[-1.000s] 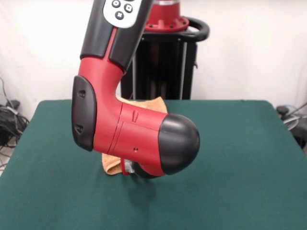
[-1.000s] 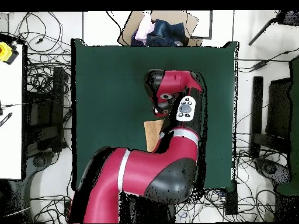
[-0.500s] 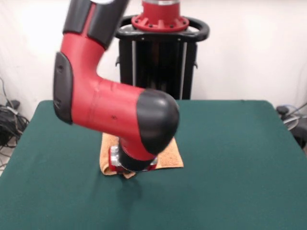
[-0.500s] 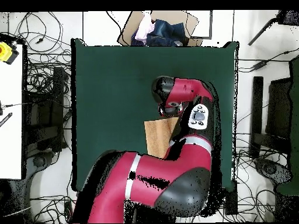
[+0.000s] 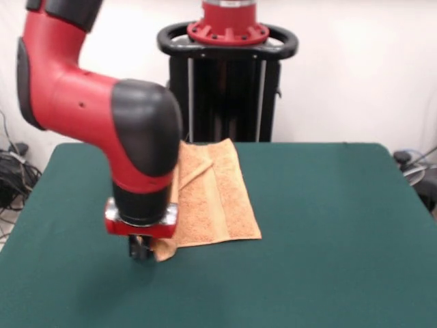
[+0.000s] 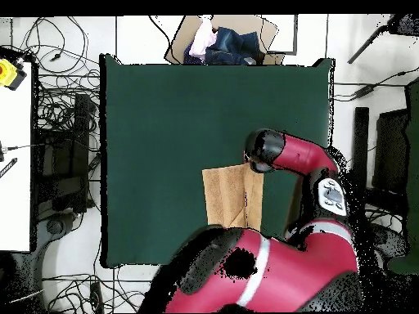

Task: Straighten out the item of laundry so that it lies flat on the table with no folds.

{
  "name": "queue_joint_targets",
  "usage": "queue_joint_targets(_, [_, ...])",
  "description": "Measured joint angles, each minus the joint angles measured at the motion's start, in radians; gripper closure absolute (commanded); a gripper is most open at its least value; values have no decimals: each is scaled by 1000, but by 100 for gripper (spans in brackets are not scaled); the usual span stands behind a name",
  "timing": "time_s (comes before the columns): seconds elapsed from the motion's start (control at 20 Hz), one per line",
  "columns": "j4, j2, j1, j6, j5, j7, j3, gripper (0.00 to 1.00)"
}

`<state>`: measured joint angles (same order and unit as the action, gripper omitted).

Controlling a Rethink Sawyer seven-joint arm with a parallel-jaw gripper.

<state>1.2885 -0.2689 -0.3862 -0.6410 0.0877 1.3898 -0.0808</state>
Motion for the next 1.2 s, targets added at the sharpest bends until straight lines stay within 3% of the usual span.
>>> queue_joint_targets(0.2, [53,-30,-57,77,-2,0,27,100])
queue_joint_targets(0.75, [145,-102,-116,86,-2,0,125,100])
queue_joint_targets(1.0, [144,-106,-105,79,-1,0,135,100])
queue_joint_targets(1.2, [109,-93,-58,-8,16,0,117,100])
